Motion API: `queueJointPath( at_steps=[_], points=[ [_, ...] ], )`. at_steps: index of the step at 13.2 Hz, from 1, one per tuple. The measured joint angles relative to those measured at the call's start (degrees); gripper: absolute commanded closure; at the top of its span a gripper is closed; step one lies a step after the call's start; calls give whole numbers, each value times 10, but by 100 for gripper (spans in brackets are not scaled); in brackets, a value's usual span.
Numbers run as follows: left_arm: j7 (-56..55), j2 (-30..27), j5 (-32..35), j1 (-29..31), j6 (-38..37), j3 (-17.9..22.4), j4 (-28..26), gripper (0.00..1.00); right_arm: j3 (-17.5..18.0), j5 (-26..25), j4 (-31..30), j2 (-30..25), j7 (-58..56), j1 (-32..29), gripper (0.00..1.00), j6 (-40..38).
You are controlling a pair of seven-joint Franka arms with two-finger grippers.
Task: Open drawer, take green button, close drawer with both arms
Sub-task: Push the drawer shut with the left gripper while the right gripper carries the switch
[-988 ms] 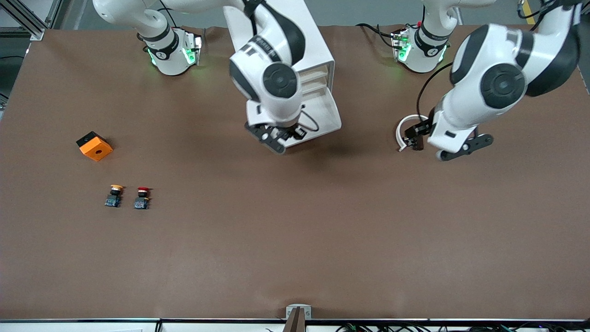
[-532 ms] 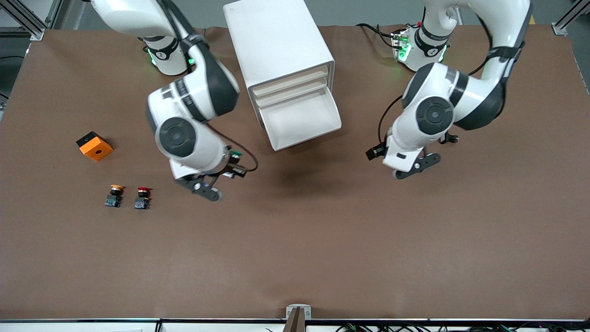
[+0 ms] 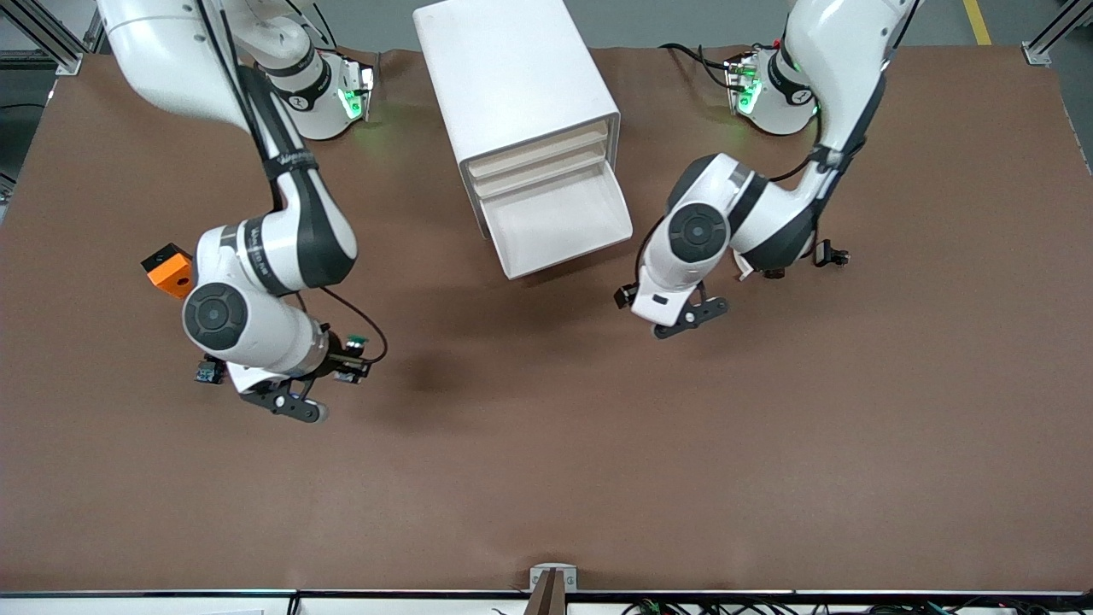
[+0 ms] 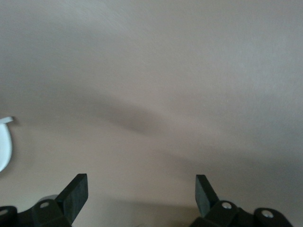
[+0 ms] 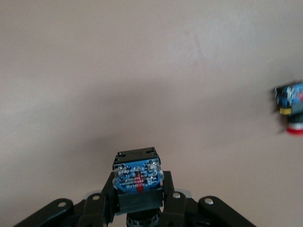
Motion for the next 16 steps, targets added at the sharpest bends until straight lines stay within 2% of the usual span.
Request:
queueJointPath(
  at_steps=[4,9,13,16],
  points=[
    [-43,25,3,-30,67,-1,-21,0,0,-45,-36,5,-32,-42,100,51],
    [-103,24,3,-78,78,-9,-54,0,2,-49,-104,16,-38,-47,100,159],
    [-143,20,3,-78,79,-42,-82,0,2,-49,-123,24,-38,-47,100,174],
    [-203,19,-14,-77,80,-83,-91,0,2,-49,-127,27,-38,-48,100,181]
  ],
)
